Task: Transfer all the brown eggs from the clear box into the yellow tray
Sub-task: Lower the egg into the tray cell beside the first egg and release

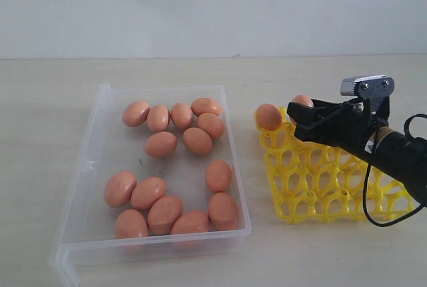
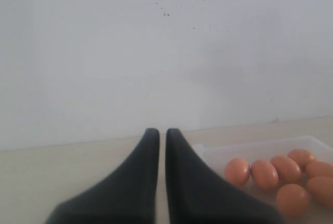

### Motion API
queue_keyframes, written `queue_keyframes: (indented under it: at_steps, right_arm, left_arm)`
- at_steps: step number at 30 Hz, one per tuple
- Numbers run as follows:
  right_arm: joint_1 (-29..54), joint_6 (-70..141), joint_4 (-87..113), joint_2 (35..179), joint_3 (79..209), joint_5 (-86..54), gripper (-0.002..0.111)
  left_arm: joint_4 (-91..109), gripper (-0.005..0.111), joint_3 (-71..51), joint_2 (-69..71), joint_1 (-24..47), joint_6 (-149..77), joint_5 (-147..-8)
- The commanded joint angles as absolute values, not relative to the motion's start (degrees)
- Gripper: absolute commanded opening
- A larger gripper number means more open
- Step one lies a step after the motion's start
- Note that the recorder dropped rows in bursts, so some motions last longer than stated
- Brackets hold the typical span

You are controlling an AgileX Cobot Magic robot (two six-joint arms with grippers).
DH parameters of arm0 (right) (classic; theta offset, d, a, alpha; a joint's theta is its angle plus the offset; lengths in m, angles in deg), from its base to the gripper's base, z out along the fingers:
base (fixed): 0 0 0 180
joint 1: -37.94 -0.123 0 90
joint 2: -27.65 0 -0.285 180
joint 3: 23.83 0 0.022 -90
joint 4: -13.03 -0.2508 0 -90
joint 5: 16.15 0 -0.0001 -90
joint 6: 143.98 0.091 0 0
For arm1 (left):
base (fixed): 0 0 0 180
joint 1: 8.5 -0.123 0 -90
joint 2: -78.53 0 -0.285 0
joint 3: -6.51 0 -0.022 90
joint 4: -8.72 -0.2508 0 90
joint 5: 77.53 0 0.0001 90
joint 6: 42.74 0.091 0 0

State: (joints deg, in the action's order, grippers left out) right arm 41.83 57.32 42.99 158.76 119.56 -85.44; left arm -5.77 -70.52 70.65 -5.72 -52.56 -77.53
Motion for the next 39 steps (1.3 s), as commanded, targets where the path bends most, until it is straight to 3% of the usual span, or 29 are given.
queue_keyframes:
  at_steps: [1, 16, 26, 39]
  right_arm:
    - [42.1, 57.1, 41.2, 159.0, 120.2, -86.1, 0.000]
    - [42.1, 57.9, 42.0, 161.0, 122.5, -86.1, 0.001]
    - [42.1, 57.9, 42.0, 161.0, 122.5, -86.1, 0.051]
    - [42.1, 58.3, 39.6, 157.6, 122.4, -86.1, 0.056]
  left_arm:
    - [-5.7, 0.004, -70.7, 70.7, -5.3, -52.5, -77.5]
    - [-5.7, 0.004, -70.7, 70.7, -5.3, -52.5, -77.5]
    - [-5.7, 0.004, -70.7, 70.7, -5.3, -52.5, -77.5]
    - [-5.7, 0.004, -70.7, 70.7, -5.3, -52.5, -77.5]
